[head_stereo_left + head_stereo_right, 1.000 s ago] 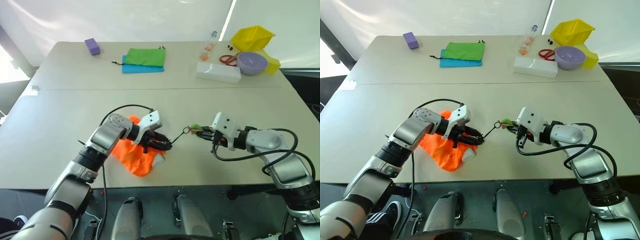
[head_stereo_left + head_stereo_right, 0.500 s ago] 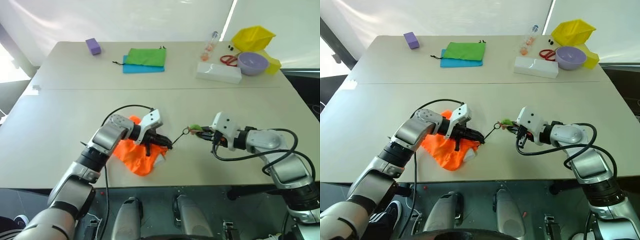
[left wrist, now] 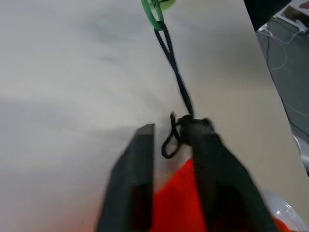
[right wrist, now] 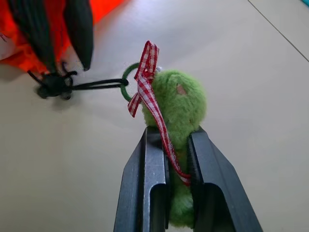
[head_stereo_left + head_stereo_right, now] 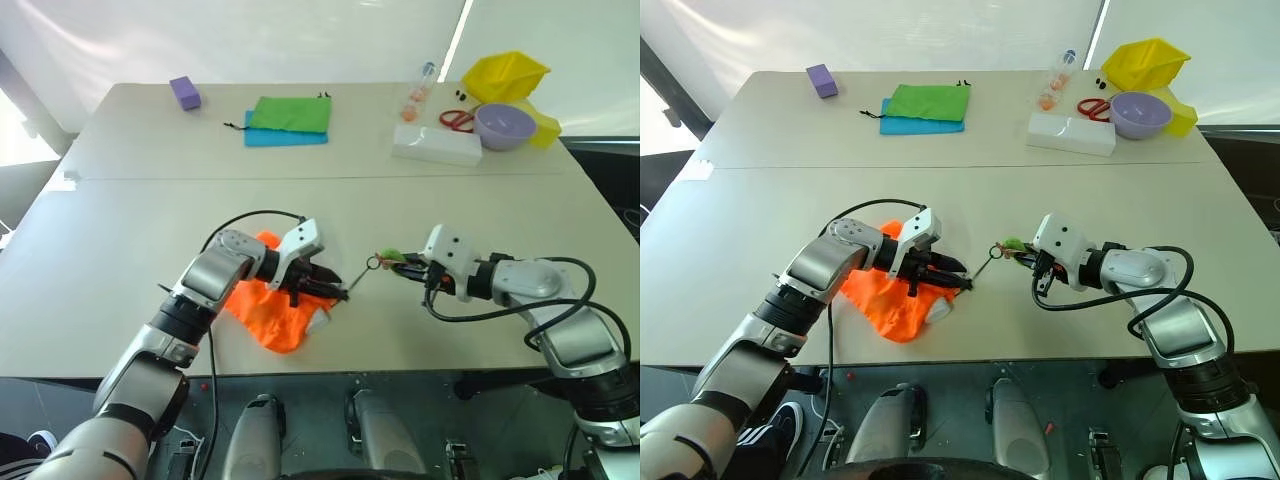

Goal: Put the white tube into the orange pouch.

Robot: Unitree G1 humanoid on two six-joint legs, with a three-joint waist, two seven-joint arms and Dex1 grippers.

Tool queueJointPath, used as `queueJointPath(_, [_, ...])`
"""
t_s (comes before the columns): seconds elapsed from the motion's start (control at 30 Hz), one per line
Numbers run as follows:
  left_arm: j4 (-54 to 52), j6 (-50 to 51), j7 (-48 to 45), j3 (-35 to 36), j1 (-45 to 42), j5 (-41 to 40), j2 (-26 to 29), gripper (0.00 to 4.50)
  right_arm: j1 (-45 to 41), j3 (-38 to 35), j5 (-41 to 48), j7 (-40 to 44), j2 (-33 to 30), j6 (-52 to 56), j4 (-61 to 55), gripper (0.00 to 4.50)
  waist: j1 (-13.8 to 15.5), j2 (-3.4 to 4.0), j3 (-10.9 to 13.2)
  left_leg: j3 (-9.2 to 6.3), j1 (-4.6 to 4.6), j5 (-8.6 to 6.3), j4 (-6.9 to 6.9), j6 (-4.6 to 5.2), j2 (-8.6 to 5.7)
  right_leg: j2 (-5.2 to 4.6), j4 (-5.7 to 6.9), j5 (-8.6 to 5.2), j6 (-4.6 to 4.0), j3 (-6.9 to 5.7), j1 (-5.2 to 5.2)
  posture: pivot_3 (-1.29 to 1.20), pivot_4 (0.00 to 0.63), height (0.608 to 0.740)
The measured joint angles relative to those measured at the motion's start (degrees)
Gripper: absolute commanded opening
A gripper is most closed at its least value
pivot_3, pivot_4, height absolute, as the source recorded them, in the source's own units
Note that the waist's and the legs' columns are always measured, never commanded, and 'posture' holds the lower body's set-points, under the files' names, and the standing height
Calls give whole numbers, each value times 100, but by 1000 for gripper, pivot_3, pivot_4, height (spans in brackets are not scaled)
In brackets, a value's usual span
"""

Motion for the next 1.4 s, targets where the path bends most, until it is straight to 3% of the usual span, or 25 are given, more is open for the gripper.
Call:
queueJointPath(0.27, [-301, 542, 155, 86, 68, -179, 95, 1654, 0, 0, 3, 4, 0, 0, -12, 0, -4, 0, 0, 0, 0, 0, -1, 0, 0, 0, 0, 0, 0, 0, 0, 0, 150, 740])
queueJointPath(0.63, [-1559, 1152, 881, 72, 631, -219, 128, 1654, 0, 0, -3, 10, 0, -20, -12, 0, -1, 0, 0, -1, 0, 0, 0, 0, 0, -1, 0, 0, 1, 0, 0, 0, 150, 740])
queueJointPath(1.07, [-2014, 1323, 1644, 61, 897, -269, 3, 1654, -74, 18, -19, 13, 17, -115, 51, 0, 0, 0, 0, -1, 1, 0, 1, 0, 0, 0, 0, 0, 1, 0, 0, 0, 150, 740])
queueJointPath(1.2, [-2026, 1435, 1767, 139, 914, -352, -29, 3442, -103, 24, -53, 27, 44, -130, 108, 0, -1, 0, 0, -1, 1, 0, 1, 0, 0, 0, 0, 0, 1, 0, 0, 0, 150, 740])
queueJointPath(1.4, [-2088, 1642, 1696, 125, 904, -485, 107, 3442, -141, 34, -120, 45, 124, -156, 192, 0, -6, 0, 0, -1, 1, 0, 0, 0, 0, 0, 0, 0, 1, 0, -1, 0, 150, 740])
